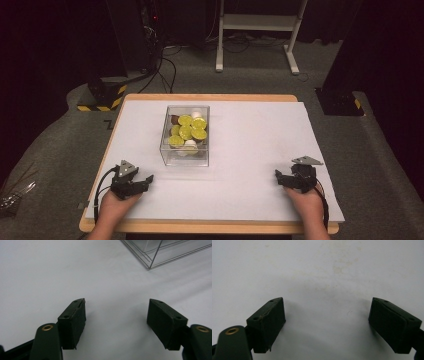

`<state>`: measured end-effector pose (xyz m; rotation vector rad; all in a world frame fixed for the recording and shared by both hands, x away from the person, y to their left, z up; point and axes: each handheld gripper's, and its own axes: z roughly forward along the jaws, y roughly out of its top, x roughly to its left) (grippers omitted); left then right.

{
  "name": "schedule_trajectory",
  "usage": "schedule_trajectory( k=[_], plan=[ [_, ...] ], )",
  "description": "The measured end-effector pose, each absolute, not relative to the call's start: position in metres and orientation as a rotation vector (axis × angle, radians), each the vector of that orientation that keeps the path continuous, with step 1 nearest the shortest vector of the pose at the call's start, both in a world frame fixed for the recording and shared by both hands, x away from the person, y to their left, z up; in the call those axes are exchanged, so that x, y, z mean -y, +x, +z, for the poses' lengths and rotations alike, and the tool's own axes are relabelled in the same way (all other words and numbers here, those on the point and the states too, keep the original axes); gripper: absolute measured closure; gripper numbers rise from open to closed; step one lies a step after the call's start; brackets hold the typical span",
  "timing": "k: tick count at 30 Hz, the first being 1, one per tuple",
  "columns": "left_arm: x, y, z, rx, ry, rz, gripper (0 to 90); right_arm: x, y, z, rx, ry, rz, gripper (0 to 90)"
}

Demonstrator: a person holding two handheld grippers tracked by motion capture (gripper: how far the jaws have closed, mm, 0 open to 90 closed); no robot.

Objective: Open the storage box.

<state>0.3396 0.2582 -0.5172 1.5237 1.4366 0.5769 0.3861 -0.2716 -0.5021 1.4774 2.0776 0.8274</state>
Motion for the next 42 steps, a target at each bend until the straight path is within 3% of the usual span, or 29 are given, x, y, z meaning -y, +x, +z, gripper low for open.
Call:
schedule_trajectory(
  k=[42],
  plan=[
    [-0.235, 0.335, -0.491, -1.293, 1.498, 0.480, 41.1, 0.273, 0.385, -0.504, -2.068, 1.472, 0.844, 13.8]
  ],
)
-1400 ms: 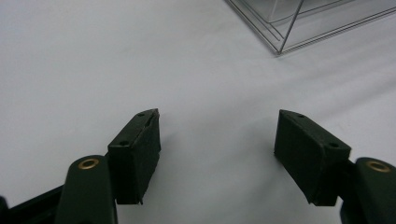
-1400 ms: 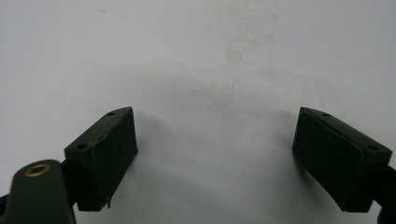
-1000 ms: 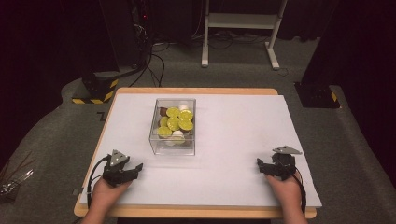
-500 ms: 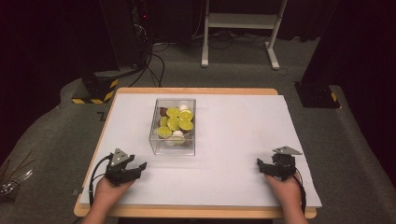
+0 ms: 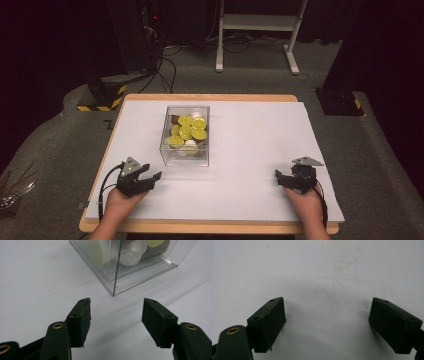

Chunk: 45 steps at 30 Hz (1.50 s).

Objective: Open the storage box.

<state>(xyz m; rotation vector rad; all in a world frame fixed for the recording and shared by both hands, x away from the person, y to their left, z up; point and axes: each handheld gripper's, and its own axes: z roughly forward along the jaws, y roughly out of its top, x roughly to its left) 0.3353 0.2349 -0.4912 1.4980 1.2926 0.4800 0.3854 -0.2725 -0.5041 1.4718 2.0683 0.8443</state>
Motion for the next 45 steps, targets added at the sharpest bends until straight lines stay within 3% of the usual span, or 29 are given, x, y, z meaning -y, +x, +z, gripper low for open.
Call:
schedule_trajectory(
  k=[26, 45],
  plan=[
    [-0.212, 0.327, -0.473, -1.207, 1.435, 0.435, 41.9, 0.272, 0.385, -0.504, -2.067, 1.468, 0.836, 14.1],
    [-0.194, 0.333, -0.469, -1.161, 1.512, 0.403, 33.7, 0.272, 0.385, -0.504, -2.066, 1.465, 0.834, 14.2]
  ],
)
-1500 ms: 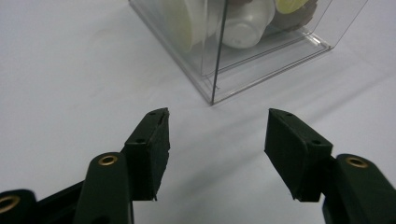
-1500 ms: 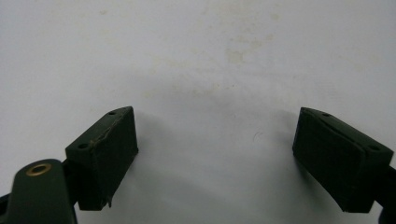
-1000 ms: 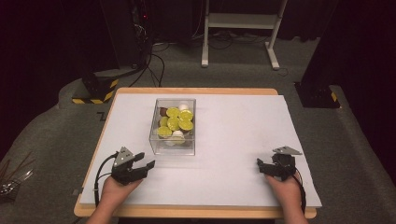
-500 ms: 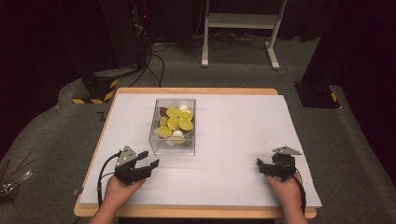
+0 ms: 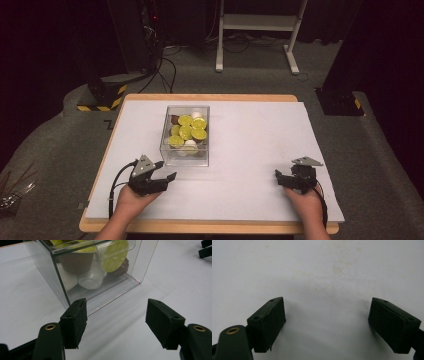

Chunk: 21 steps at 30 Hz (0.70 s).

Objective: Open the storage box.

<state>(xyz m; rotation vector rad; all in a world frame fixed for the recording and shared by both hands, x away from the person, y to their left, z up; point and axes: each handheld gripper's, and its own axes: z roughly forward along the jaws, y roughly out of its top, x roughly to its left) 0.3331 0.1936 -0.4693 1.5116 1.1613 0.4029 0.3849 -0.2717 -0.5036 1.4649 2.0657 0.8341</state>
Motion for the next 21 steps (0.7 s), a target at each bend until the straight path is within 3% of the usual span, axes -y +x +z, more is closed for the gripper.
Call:
schedule_trajectory(
  k=[21],
  plan=[
    [-0.180, 0.356, -0.461, -1.132, 1.494, 0.394, 41.5, 0.272, 0.385, -0.503, -2.066, 1.467, 0.836, 14.2]
  ],
)
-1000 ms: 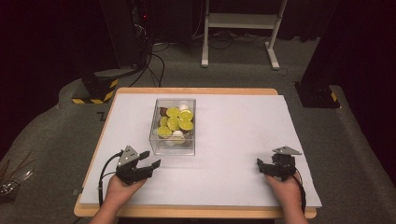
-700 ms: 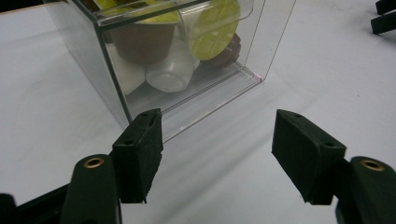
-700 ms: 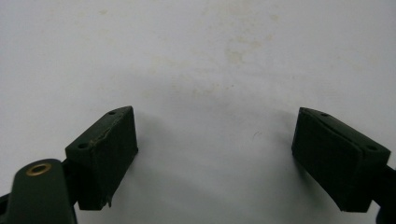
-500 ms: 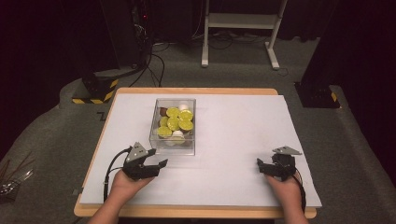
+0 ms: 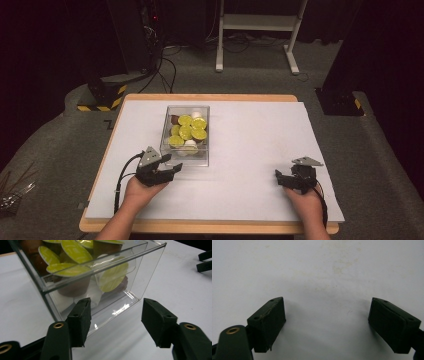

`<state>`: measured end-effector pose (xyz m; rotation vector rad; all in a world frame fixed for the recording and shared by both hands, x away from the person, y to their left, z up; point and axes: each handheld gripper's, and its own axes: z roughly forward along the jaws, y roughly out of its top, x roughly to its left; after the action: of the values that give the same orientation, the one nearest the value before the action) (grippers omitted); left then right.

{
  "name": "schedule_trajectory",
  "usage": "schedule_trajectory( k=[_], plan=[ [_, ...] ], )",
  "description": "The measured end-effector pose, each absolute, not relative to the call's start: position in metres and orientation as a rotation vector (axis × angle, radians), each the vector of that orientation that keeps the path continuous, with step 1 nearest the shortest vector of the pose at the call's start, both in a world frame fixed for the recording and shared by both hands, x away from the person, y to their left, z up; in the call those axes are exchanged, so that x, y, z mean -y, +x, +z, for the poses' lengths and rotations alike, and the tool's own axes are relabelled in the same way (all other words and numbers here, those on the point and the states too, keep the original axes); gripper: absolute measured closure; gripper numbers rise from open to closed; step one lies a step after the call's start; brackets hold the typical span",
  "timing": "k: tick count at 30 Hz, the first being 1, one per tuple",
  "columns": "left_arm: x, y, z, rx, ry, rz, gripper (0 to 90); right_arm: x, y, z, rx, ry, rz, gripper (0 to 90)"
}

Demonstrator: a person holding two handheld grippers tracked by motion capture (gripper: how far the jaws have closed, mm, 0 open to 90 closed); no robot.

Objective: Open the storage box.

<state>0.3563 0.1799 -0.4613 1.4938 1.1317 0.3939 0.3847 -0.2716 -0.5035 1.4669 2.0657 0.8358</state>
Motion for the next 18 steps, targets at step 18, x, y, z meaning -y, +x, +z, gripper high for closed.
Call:
schedule_trajectory(
  k=[18],
  plan=[
    [-0.179, 0.373, -0.465, -1.156, 1.462, 0.385, 45.9, 0.272, 0.385, -0.503, -2.065, 1.467, 0.835, 14.3]
  ],
)
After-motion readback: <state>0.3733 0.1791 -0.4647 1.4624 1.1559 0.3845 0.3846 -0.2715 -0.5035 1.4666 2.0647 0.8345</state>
